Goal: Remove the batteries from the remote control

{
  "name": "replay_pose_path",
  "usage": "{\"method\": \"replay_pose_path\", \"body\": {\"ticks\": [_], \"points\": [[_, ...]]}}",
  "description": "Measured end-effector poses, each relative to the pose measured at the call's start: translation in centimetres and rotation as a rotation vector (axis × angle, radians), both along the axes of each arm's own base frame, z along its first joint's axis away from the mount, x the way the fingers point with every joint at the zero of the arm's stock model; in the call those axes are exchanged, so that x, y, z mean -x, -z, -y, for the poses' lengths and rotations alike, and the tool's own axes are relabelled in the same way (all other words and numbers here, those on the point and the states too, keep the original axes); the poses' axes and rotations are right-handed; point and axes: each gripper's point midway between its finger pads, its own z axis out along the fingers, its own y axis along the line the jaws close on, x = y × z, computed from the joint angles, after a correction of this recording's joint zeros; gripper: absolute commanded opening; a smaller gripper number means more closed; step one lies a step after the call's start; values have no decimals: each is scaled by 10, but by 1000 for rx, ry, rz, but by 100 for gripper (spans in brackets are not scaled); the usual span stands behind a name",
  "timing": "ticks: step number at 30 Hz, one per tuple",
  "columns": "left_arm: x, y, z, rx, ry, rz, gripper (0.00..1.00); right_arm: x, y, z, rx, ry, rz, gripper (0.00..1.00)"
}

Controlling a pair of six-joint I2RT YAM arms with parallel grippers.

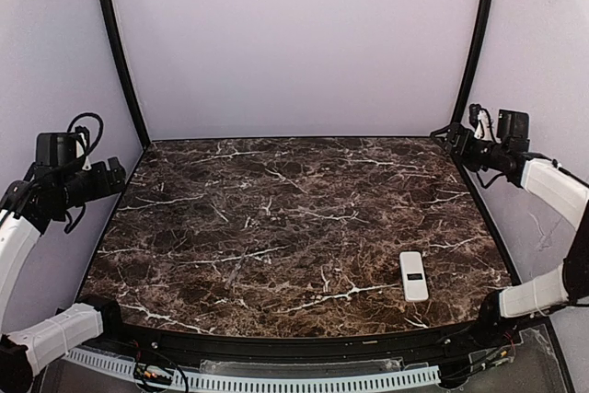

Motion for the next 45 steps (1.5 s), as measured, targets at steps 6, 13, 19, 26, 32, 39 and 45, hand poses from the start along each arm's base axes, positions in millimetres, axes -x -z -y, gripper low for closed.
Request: {"method": "replay_pose_path", "body": {"ticks": [6,13,19,26,32,39,45], "points": [[7,16,11,-15,87,-72,98,31,-13,-4,-16,-2,-24,99],[6,39,20,-5,143,-132,98,56,37,-2,4,69,-299,99],[2,48,27,17,177,-158,98,88,72,-15,96,84,-490,99],[1,50,29,26,189,-161,98,116,96,-27,167,71,-608,99],[2,51,30,29,192,-162,98,145,128,-47,232,16,-742,99],[2,51,30,28,191,-162,98,173,146,-66,306,-31,-829,99],[2,52,30,28,190,-163,98,202,165,-79,370,-73,-899,99]]}}
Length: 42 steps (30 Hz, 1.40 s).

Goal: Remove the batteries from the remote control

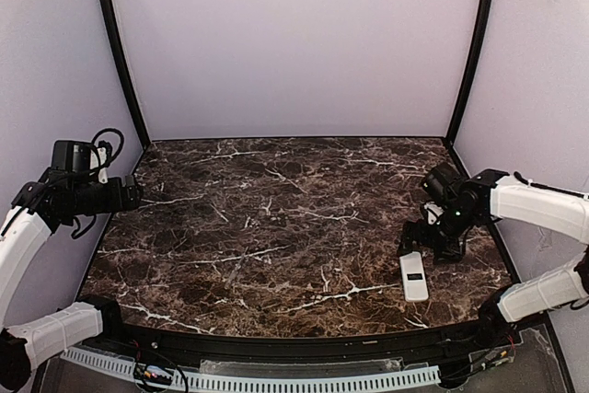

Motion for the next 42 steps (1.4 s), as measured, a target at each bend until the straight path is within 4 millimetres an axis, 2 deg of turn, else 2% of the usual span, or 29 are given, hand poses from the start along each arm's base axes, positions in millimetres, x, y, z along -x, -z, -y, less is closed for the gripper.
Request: {"method": "replay_pose_path", "body": {"ticks": [7,17,20,23,30,42], "points": [[0,2,-1,-3,-3,-4,98,30,26,-4,76,-46,-90,99],[0,3,-1,-5,-6,-9,98,54,44,-13,178,-135,-121,99],[-1,5,-2,-8,-8,-15,99,60,48,-13,205,-152,-100,98],[-1,6,-2,-11,-11,-22,99,65,52,-7,217,-140,-73,94],[-2,7,-3,-16,-16,-25,98,69,59,7,225,-74,-14,83],[-2,7,-5,-21,-22,-25,98,66,60,11,265,-63,49,68]]}}
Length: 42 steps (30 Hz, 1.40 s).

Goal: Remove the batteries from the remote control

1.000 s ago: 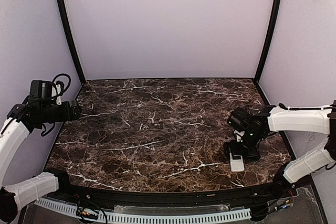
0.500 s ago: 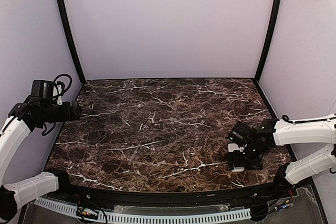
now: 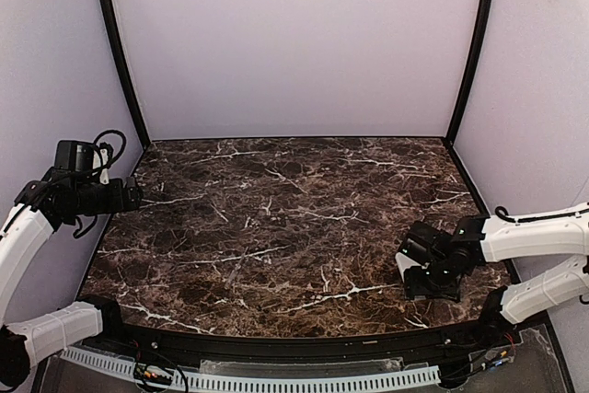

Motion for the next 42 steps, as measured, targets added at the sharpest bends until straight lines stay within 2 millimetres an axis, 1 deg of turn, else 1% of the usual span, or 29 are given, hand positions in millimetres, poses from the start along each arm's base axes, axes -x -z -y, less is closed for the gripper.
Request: {"method": "replay_pose_path", "body": {"ticks": [2,7,12,18,20,23,25,27,29,31,36,39,42], "points": [[0,0,0,-1,-1,0,98,-1,0,-1,5,-5,11,62],[0,0,-1,-2,-2,0,99,-3,-1,-3,9,-5,36,50],[0,0,0,-2,-2,-1,98,-4,-1,-3,9,-5,41,34],[-1,4,0,0,2,-16,98,-4,-2,-3,10,-24,42,28],[-2,6,2,6,9,-25,98,-6,-5,-5,9,-38,48,26],[-3,10,6,20,28,-40,99,-17,-18,-19,-20,-81,87,25],[-4,12,11,34,50,-52,98,-31,-34,-35,-58,-122,141,25],[-6,13,17,55,77,-62,98,-39,-42,-43,-71,-154,174,25],[-9,12,25,83,110,-71,98,-52,-54,-57,-85,-199,217,25],[-13,9,34,117,147,-77,97,-67,-66,-75,-103,-251,266,23],[-21,0,59,220,252,-89,92,-93,-82,-109,-124,-374,349,21],[-23,-4,76,290,320,-107,87,-102,-88,-125,-134,-448,383,21],[-24,-1,91,357,373,-141,83,-108,-95,-138,-156,-519,416,20]]}}
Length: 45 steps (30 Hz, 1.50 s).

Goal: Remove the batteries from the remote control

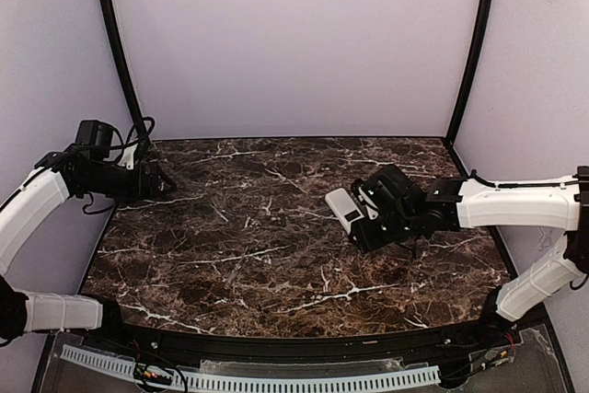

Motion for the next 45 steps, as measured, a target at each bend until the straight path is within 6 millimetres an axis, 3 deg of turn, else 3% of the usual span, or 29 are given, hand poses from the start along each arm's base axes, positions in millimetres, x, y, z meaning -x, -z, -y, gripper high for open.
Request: {"method": "replay_pose_path", "body": {"ticks": [11,20,31,37,45], "points": [[15,9,75,138,223,-100,79,-4,-27,-37,-49,-264,128,16],[17,-6,116,241,323,-108,79,10,-50,-74,-65,-535,291,15],[35,-12,172,331,469,-134,79,27,-67,-111,-67,-739,423,15],[41,-22,193,391,523,-125,79,27,-63,-129,-36,-792,453,14],[44,-27,202,418,543,-113,77,24,-65,-139,-20,-813,485,13]]}}
